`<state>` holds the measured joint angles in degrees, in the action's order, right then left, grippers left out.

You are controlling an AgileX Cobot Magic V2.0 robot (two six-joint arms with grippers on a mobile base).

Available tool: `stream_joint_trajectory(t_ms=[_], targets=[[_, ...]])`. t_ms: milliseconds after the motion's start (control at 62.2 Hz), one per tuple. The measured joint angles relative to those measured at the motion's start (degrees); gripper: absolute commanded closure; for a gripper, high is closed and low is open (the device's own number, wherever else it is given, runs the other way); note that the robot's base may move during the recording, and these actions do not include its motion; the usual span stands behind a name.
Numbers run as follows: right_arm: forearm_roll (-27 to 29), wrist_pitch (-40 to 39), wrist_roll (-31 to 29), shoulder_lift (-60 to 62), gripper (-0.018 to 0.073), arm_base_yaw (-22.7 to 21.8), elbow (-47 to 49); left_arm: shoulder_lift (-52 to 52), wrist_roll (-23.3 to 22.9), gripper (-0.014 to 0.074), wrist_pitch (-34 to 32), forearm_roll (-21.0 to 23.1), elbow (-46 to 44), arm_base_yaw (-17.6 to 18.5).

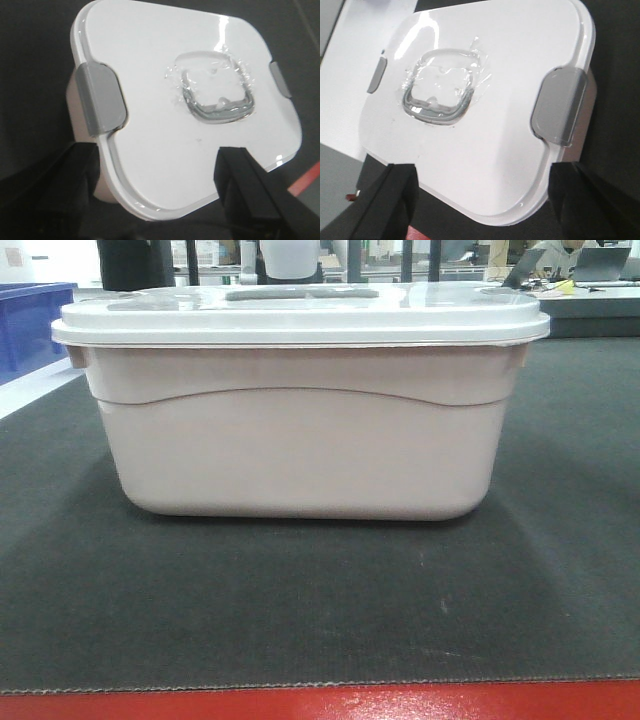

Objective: Grab white bin and place on right shelf
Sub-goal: 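Clamp both grippers on the bin's lid rim ends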

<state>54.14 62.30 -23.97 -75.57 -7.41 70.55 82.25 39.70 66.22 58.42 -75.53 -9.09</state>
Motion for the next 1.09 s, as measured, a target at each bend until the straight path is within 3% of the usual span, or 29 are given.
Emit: stream_joint_trajectory(t_ms=[113, 209, 338, 547, 836, 1094], targets=[[8.0, 5.7, -7.2, -3.7, -0.0073, -6.3, 0.0, 6.2, 3.9, 0.0207, 2.7, 8.4, -1.0, -3.5], [13.1, 6.8, -11.7, -7.1, -0.0073, -11.0, 0.1, 10.3, 5.0, 0.0207, 2.7, 10.4, -1.3, -4.4], [15.8, 6.7, -14.3, -11.6, -0.0073, -13.5, 0.4, 15.2, 5.5, 0.0207, 2.7, 10.9, -1.3, -4.4], [19.1, 6.3, -16.0, -19.6, -0.0073, -12.0, 0.4, 21.3, 6.9, 0.0207, 2.3, 14.8, -1.3, -4.4], [24.9, 5.5, -19.1, -26.9, -0.0073, -5.5, 0.5, 23.9, 8.4, 0.0207, 2.0, 20.8, -1.3, -4.4], [25.8, 5.5, -20.4, -28.7, -0.0073, -1.3, 0.5, 23.9, 8.9, 0.0207, 1.8, 21.6, -1.3, -0.9]])
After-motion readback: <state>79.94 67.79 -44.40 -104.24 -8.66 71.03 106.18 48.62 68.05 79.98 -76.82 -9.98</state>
